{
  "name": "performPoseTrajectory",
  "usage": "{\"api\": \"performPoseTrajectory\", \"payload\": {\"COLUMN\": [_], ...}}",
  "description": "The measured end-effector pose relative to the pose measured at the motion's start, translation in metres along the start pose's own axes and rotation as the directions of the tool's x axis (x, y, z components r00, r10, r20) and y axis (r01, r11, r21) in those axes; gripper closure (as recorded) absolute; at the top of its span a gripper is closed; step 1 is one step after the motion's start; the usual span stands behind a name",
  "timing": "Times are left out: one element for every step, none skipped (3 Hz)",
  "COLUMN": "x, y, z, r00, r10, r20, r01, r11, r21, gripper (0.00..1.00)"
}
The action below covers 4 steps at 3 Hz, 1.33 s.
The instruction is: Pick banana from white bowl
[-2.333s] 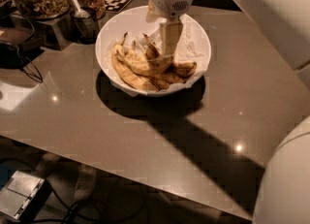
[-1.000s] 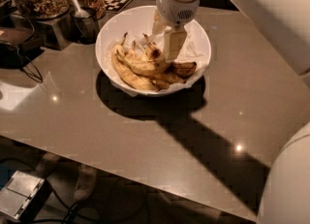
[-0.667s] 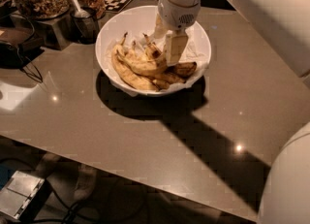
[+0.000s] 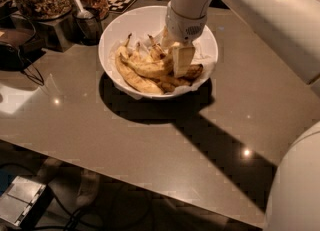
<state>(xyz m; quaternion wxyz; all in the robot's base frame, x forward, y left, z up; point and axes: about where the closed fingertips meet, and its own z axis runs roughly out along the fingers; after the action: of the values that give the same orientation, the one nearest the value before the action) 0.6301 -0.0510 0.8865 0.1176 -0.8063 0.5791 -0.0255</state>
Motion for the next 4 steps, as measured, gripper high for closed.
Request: {"api": "performPoseTrajectory", "payload": {"x": [0.0002, 0.0008, 0.0004, 0.0000], "y": [0.0000, 0.0021, 0.0014, 0.0010], "z": [-0.0013, 0.0050, 0.0049, 0.0049], "r00": [1.000, 1.000, 1.000, 1.000], "r10": [0.000, -0.005, -0.005, -0.005], "r20": [-0.001, -0.007, -0.002, 0.002], "r01": [0.000, 0.005, 0.005, 0.005], "r11": [1.0000, 1.0000, 1.0000, 1.0000], "r21": [-0.002, -0.002, 0.002, 0.004], "gripper": [0.56, 0.79, 1.00, 1.00]}}
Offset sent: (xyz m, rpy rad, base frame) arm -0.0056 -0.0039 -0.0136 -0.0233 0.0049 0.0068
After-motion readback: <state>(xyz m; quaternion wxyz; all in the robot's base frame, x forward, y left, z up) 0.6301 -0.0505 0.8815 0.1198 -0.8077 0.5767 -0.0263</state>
